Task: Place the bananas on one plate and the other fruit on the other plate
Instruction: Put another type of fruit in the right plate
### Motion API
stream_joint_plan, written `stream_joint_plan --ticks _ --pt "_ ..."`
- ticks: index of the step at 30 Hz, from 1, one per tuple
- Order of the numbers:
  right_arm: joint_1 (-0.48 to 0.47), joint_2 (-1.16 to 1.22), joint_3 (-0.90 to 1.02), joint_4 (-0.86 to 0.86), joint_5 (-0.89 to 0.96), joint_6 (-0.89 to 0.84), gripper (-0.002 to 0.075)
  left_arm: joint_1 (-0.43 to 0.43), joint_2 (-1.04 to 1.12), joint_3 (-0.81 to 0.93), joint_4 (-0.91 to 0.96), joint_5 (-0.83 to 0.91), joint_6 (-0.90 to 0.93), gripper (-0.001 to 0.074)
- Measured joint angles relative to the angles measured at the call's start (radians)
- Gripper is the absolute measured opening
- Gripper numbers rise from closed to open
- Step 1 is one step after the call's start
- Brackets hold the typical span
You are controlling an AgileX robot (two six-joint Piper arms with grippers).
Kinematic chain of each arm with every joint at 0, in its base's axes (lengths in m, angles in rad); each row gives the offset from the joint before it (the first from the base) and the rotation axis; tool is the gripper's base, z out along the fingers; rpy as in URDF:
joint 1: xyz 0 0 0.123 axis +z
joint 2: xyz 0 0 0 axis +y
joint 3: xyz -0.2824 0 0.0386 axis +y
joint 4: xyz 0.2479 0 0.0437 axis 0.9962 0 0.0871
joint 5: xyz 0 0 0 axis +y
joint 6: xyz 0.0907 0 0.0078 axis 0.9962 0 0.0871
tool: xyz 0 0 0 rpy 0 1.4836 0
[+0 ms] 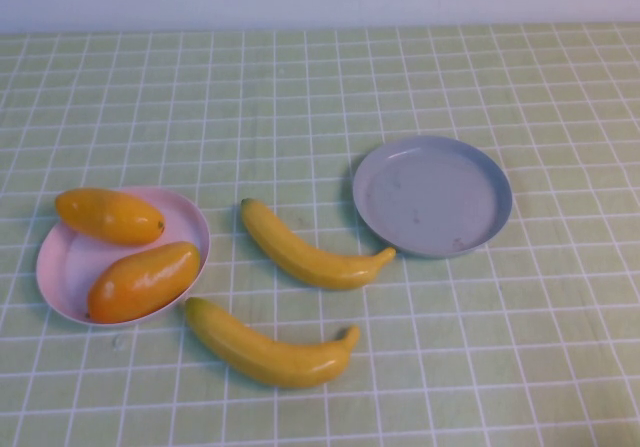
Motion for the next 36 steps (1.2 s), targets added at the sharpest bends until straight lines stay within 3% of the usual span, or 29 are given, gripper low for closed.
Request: stream_joint_plan --ticks 5,8,20,36 --pt "0.000 0.000 0.000 0.000 0.000 0.000 -0.0017 0.172 0.000 0.109 -0.066 -0.094 -0.002 0.0004" --pt "0.000 0.000 0.000 0.000 0.000 0.000 -0.0017 0.232 0.000 0.118 -0.079 -0.084 -0.033 0.0004" --pt "0.000 0.000 0.000 0.000 0.000 0.000 -0.0017 0.240 -0.001 0.119 -0.086 0.205 -0.044 0.0004" --pt "0.000 0.000 0.000 0.000 0.000 0.000 -0.0017 0.240 -0.001 0.119 -0.086 0.210 -0.044 0.0004"
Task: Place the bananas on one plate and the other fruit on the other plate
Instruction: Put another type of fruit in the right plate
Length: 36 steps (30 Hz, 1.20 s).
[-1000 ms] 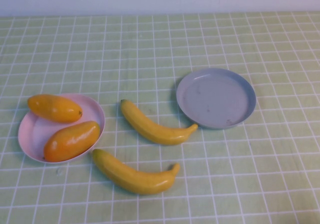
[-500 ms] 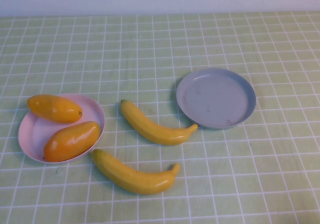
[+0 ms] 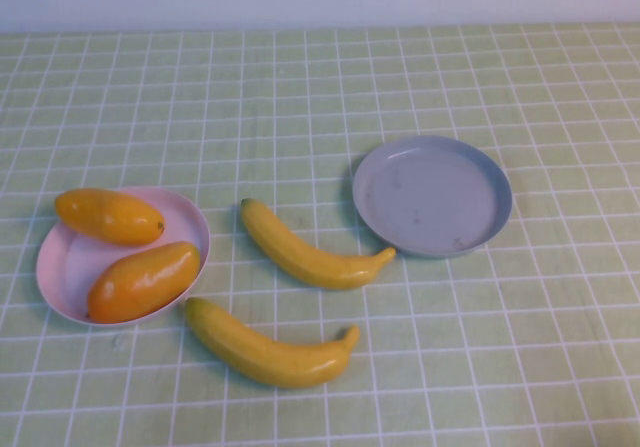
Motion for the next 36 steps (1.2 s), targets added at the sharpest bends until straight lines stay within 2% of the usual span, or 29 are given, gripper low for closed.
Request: stream_joint_plan --ticks 15,18,27,31,36 --pt "0.000 0.000 0.000 0.011 -0.032 0.000 -0.0017 0.000 0.000 0.000 0.000 0.000 0.000 0.0004" --pt "0.000 0.000 0.000 0.097 -0.112 0.000 -0.0017 0.000 0.000 0.000 0.000 0.000 0.000 0.0004" --pt "0.000 0.000 0.000 0.519 -0.299 0.000 -0.0017 0.000 0.000 0.000 0.000 0.000 0.000 0.0004" --pt "0.000 0.018 -0.070 0.580 -0.177 0.000 -0.0017 0.000 0.000 0.000 0.000 0.000 0.000 0.0004" --pt "0.000 0.205 -0.271 0.539 0.074 -0.041 -0.0017 0.000 0.000 0.000 0.000 0.000 0.000 0.0004"
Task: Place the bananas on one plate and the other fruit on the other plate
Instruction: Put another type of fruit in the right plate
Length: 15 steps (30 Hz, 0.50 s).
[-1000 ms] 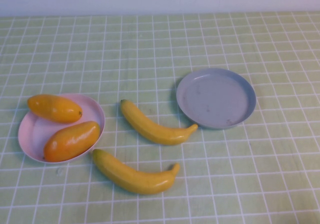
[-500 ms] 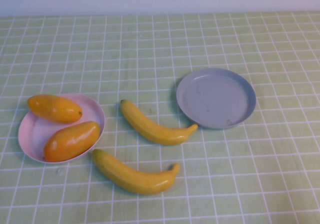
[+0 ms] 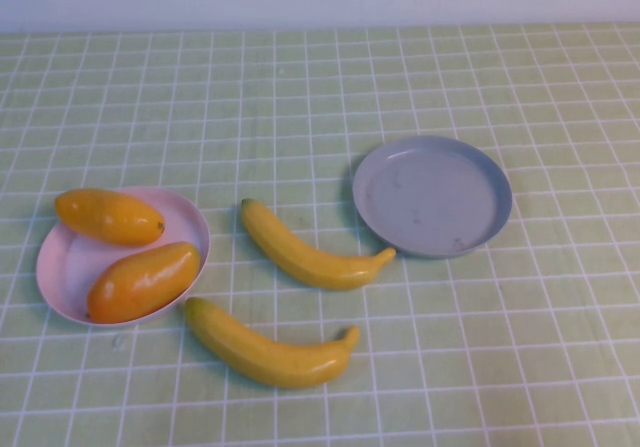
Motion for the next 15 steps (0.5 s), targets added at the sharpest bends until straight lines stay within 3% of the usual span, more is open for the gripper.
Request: stream_joint_plan --ticks 7,15 --pt "0.000 0.341 -0.260 -0.111 0.256 -0.120 -0.0017 0.000 0.000 0.000 0.000 0.000 0.000 0.0004" --pt "0.028 0.693 -0.444 -0.123 0.389 -0.283 -0.0017 0.000 0.000 0.000 0.000 0.000 -0.001 0.0004"
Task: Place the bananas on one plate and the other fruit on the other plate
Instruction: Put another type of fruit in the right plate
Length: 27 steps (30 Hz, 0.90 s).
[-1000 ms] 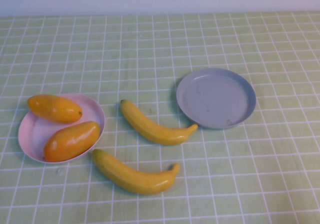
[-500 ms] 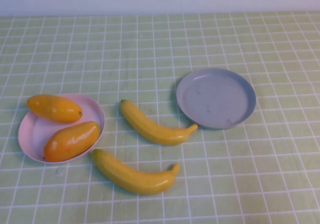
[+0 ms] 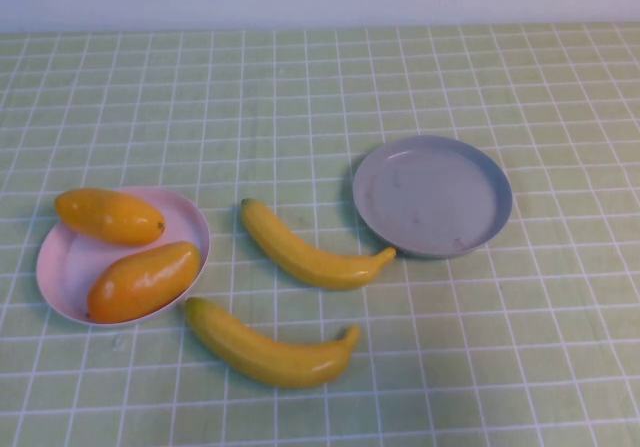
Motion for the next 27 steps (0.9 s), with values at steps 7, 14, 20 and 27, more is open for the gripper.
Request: stream_joint_plan --ticks 7,14,20,27 --pt "0.231 0.260 -0.125 -0.031 -0.009 -0.035 -0.0017 0.000 0.000 0.000 0.000 0.000 0.000 0.0004" --pt "0.496 0.493 -0.325 -0.063 0.012 -0.129 -0.0016 0.000 0.000 0.000 0.000 0.000 -0.002 0.0004" --pt "0.663 0.654 -0.496 -0.077 0.085 -0.291 0.0069 0.000 0.000 0.000 0.000 0.000 -0.002 0.0004" --pt "0.795 0.827 -0.632 -0.168 0.117 -0.329 0.0390 0.000 0.000 0.000 0.000 0.000 -0.002 0.0004"
